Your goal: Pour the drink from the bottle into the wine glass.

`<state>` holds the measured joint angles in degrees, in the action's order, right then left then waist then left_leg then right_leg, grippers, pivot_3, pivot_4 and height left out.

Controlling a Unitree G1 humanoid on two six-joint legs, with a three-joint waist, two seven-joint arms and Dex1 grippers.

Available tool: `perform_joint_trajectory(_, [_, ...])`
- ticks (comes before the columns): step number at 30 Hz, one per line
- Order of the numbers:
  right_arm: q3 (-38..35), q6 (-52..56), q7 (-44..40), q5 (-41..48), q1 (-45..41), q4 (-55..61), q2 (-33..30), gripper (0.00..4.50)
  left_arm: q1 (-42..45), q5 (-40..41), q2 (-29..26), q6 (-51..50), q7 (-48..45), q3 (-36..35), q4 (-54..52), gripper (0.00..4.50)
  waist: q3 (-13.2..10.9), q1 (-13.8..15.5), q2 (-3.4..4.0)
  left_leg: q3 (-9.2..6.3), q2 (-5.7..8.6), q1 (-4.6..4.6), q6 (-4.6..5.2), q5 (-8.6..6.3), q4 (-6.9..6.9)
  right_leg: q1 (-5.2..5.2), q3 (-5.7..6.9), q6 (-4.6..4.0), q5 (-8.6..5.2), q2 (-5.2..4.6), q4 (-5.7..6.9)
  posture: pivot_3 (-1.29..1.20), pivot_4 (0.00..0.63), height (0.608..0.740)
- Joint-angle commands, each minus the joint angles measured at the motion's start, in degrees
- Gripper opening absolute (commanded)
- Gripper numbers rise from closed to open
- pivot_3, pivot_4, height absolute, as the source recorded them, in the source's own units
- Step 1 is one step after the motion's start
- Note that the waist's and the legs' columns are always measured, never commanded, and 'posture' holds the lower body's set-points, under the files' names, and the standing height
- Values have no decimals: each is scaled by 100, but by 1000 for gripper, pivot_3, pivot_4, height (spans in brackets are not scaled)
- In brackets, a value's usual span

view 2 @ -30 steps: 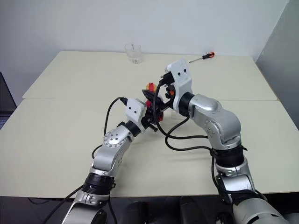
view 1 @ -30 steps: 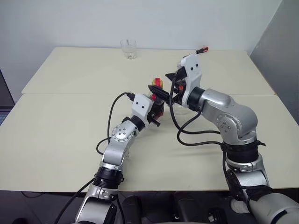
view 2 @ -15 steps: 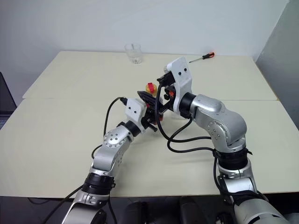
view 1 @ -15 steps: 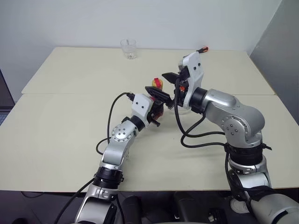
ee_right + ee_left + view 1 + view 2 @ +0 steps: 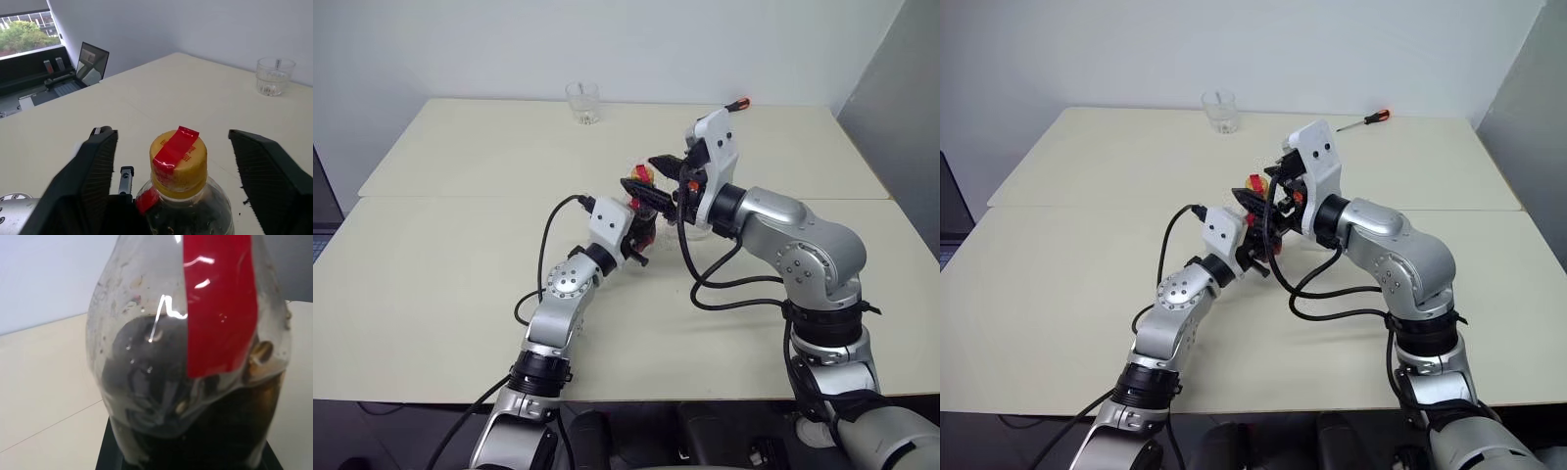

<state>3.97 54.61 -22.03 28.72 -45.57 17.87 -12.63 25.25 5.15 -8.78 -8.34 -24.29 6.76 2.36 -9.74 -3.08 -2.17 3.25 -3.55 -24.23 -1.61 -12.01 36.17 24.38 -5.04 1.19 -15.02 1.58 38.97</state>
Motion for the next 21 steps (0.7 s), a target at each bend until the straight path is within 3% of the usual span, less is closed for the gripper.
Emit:
perform_joint_trajectory(1, [-26,-119,11,-14,-146,81,16,2190,75,25,13,164,33,-51,-243,772,0,0,0,0,0,0,0,0,0,0,0,0,0,0,0,0,150,740])
perform_joint_trajectory(4, [3,-119,0,-48,-142,71,29,1211,67,25,13,159,34,-48,-254,772,0,0,0,0,0,0,0,0,0,0,1,0,0,0,0,0,150,740])
perform_joint_trajectory(12, [-21,-232,11,-84,-163,22,63,1196,86,19,25,161,37,-48,-239,772,0,0,0,0,0,0,0,0,0,0,1,0,0,0,0,0,150,740])
perform_joint_trajectory(21, [-822,-457,140,510,-155,-46,545,1196,66,13,19,162,36,-62,-270,771,0,4,0,1,1,-1,0,0,0,0,1,-1,1,0,-1,0,150,740])
